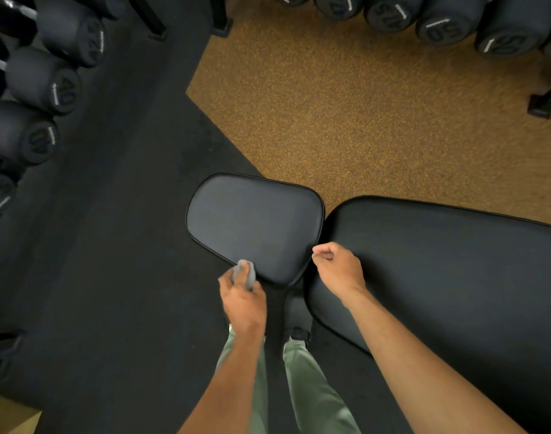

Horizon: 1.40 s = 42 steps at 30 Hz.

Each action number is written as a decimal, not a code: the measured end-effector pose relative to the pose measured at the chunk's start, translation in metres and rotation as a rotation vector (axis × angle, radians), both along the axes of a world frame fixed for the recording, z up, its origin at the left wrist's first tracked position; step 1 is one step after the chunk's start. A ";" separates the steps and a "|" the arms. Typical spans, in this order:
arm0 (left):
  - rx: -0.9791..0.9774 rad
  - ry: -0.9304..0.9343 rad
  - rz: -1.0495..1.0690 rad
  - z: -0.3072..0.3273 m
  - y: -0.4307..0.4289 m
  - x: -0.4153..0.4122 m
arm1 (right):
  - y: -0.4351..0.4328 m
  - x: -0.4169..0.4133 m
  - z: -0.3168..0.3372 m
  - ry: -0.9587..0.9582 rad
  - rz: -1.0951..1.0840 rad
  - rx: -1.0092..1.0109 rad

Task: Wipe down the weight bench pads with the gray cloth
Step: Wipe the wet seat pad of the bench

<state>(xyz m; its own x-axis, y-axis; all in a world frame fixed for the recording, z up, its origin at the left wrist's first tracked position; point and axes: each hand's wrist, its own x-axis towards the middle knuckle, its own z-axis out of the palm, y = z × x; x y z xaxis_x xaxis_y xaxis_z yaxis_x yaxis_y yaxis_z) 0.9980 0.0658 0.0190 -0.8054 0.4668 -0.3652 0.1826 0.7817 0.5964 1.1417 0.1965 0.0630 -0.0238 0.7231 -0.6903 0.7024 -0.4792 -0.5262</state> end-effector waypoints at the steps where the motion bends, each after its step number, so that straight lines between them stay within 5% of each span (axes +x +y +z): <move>1: 0.022 -0.028 -0.011 0.003 -0.004 0.014 | -0.001 0.000 0.000 0.002 0.004 0.000; 9: -0.016 -0.084 -0.372 -0.003 -0.034 0.091 | -0.009 -0.001 0.003 -0.003 0.054 -0.018; 14: -0.064 -0.317 -0.255 0.011 -0.024 0.086 | -0.013 -0.002 0.009 -0.023 0.077 -0.035; 20: -0.054 -0.589 -0.375 0.053 0.012 0.032 | -0.017 0.002 0.021 0.048 0.149 -0.153; 27: 0.073 -0.877 -0.308 0.094 0.054 -0.014 | -0.011 -0.002 0.069 0.371 -0.097 -0.234; 42: -0.033 -0.822 -0.457 0.197 0.038 -0.083 | -0.056 -0.051 0.160 0.411 -0.264 -0.087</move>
